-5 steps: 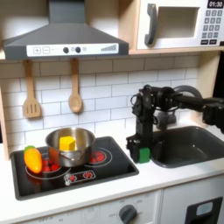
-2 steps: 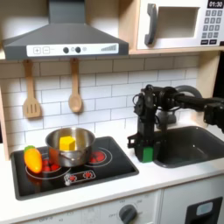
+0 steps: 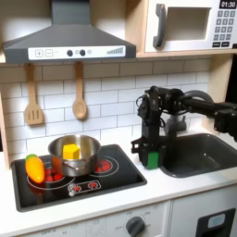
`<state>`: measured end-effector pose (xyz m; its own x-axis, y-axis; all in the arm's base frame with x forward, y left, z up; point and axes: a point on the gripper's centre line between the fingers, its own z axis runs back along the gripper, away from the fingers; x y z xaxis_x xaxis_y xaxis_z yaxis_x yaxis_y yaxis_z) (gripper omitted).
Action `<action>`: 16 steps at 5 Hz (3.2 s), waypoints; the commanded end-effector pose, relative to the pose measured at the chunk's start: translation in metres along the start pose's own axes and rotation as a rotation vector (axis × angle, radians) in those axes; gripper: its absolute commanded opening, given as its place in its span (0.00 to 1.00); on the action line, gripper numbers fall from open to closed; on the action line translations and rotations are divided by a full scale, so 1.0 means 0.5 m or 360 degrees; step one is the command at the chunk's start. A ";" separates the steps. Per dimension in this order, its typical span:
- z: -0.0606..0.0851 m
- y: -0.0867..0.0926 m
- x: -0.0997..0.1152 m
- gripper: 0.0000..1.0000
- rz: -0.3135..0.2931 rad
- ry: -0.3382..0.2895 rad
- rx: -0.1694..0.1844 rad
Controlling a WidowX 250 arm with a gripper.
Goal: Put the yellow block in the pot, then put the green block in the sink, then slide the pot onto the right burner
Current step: 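Put the green block in the sink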
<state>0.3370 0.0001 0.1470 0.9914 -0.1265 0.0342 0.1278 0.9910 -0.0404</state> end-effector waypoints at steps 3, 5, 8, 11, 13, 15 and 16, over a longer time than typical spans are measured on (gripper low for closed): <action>-0.015 -0.081 -0.001 0.00 -0.0203 -0.0002 -0.0016; -0.015 -0.129 0.002 0.00 -0.0288 -0.0041 -0.0002; -0.050 -0.159 0.012 0.00 -0.0316 -0.0013 0.0027; -0.094 -0.169 0.048 0.00 -0.0313 0.0070 0.0051; -0.119 -0.169 0.058 0.00 -0.0327 0.0121 0.0056; -0.130 -0.166 0.052 0.00 -0.0332 0.0138 0.0062; -0.122 -0.170 0.054 0.75 -0.0337 0.0116 0.0056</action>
<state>0.3545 -0.0891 0.0874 0.9415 -0.3342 -0.0429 0.3344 0.9424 -0.0026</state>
